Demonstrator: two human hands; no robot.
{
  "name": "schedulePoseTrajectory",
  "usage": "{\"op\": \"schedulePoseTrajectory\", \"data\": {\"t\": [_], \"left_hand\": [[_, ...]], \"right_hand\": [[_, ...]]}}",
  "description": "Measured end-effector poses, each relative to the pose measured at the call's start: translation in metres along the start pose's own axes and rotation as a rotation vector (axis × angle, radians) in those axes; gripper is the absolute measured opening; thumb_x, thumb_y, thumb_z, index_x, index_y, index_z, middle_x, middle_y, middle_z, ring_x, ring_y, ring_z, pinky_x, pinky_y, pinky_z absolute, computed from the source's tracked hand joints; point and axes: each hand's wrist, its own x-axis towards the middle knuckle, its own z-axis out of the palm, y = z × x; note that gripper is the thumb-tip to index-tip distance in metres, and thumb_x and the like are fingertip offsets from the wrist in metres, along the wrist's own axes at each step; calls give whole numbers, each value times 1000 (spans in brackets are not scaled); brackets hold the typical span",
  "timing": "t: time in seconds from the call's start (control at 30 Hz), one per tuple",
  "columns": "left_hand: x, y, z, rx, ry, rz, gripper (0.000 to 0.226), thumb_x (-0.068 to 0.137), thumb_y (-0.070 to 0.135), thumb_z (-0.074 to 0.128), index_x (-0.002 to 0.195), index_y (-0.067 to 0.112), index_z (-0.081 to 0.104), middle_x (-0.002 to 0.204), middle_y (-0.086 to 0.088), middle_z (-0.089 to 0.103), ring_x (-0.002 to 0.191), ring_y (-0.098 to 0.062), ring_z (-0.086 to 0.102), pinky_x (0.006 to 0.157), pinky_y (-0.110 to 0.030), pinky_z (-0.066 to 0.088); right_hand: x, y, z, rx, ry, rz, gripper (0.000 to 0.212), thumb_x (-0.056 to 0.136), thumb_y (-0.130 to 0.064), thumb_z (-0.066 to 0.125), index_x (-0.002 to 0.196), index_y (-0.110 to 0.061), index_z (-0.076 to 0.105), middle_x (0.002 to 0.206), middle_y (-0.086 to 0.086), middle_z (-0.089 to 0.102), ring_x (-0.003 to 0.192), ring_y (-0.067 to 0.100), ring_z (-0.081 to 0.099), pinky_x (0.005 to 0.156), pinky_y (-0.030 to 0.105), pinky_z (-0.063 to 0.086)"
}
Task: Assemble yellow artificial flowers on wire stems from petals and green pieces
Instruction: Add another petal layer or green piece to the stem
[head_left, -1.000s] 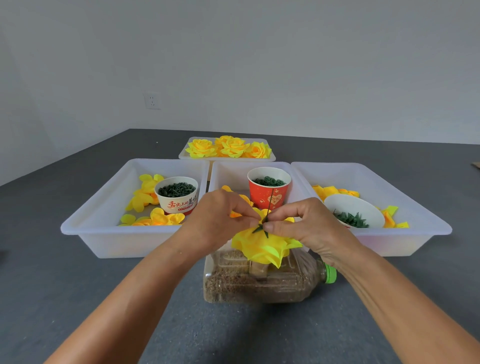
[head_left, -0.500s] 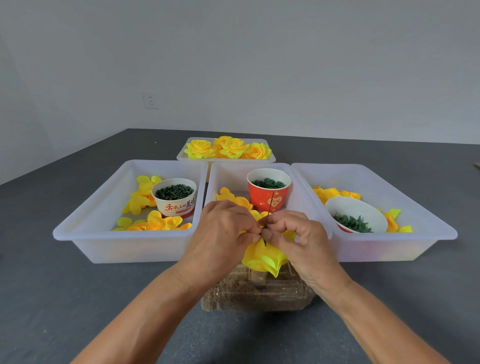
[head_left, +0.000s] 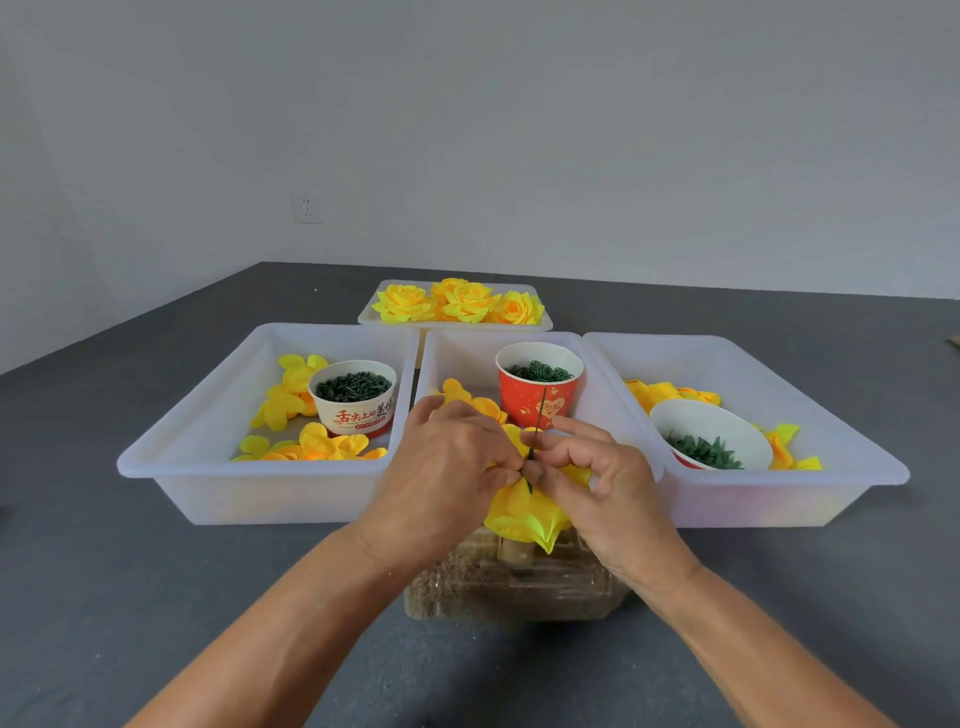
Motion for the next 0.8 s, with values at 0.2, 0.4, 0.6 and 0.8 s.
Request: {"op": "schedulePoseTrajectory", "data": {"t": [0.2, 0.4, 0.6, 0.8], "left_hand": [[6, 2, -9, -364, 46, -214, 10, 84, 23, 67, 88, 19, 76, 83, 5, 72, 79, -5, 63, 73, -20, 46], [16, 11, 3, -593, 54, -329, 10, 76, 12, 75, 69, 17, 70, 53, 15, 60, 51, 7, 53, 53, -7, 40], [20, 12, 2, -567, 34, -319, 14, 77, 14, 74, 64, 14, 68, 52, 11, 60, 51, 5, 52, 51, -6, 38], [25, 13, -3, -363, 10, -273, 21, 76, 18, 74, 59, 21, 63, 54, 17, 54, 59, 10, 51, 57, -4, 33]], "right_hand": [[2, -11, -7, 37, -16, 64, 13, 71, -18, 79, 70, -30, 76, 104, -10, 70, 115, 12, 56, 102, 49, 40], [2, -14, 2, 8, 104, 43, 23, 68, -17, 81, 51, -21, 66, 92, -2, 71, 94, 12, 65, 87, 47, 50], [-1, -8, 8, -2, 138, -14, 31, 70, -15, 79, 52, -36, 65, 101, -14, 65, 120, 20, 50, 102, 48, 37], [-4, -3, 14, 3, 173, -53, 32, 72, -9, 77, 53, -29, 61, 96, -45, 58, 131, 10, 41, 108, 39, 32]]}}
